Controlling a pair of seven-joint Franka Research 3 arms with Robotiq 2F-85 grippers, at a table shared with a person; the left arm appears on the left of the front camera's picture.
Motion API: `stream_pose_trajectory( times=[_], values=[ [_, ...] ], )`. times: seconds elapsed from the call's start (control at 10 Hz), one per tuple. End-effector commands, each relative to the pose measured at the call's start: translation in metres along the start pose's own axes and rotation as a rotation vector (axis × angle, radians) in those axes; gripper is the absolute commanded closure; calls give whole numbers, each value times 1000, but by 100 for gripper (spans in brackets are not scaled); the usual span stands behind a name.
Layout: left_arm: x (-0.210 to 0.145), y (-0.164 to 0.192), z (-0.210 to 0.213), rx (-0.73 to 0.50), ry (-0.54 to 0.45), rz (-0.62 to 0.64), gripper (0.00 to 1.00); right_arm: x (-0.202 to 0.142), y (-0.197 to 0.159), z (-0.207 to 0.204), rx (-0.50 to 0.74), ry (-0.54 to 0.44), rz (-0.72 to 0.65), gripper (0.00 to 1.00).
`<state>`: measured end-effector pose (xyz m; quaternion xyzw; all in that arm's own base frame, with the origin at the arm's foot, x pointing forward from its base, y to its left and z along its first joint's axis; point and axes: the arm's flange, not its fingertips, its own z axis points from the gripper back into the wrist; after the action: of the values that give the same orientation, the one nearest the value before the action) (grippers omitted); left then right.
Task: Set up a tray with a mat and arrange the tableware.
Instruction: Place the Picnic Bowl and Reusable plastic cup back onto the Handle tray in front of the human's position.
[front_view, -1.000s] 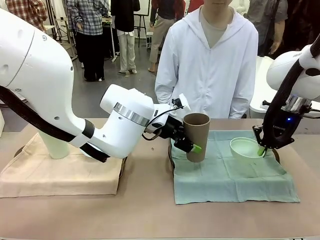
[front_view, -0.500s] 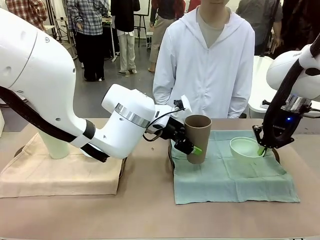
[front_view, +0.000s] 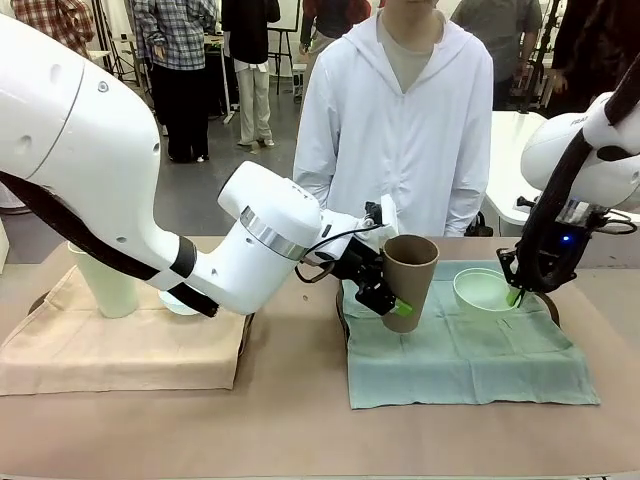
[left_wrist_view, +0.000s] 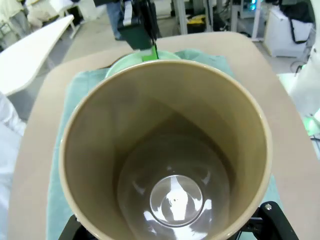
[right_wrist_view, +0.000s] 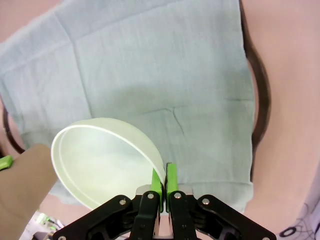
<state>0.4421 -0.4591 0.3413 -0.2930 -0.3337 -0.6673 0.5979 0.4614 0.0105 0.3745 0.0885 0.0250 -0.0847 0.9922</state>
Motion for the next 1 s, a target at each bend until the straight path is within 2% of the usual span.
stream_pose_trajectory(
  times=[0.0,0.3,0.7,0.8,0.9],
  values=[
    [0,10,-8,-9,-25,-28,16,5,-2,-20,-23,-6,15,96],
    [-8,21,-17,6,-42,-39,16,8,-2,-28,-27,9,19,96],
    [-20,31,-24,5,-15,-21,16,9,-3,-29,-31,14,18,96],
    [-20,31,-24,8,-10,-14,0,8,-3,-28,-28,22,14,40],
    [-20,30,-24,10,0,-8,0,7,-3,-28,-36,21,14,37]
  ],
)
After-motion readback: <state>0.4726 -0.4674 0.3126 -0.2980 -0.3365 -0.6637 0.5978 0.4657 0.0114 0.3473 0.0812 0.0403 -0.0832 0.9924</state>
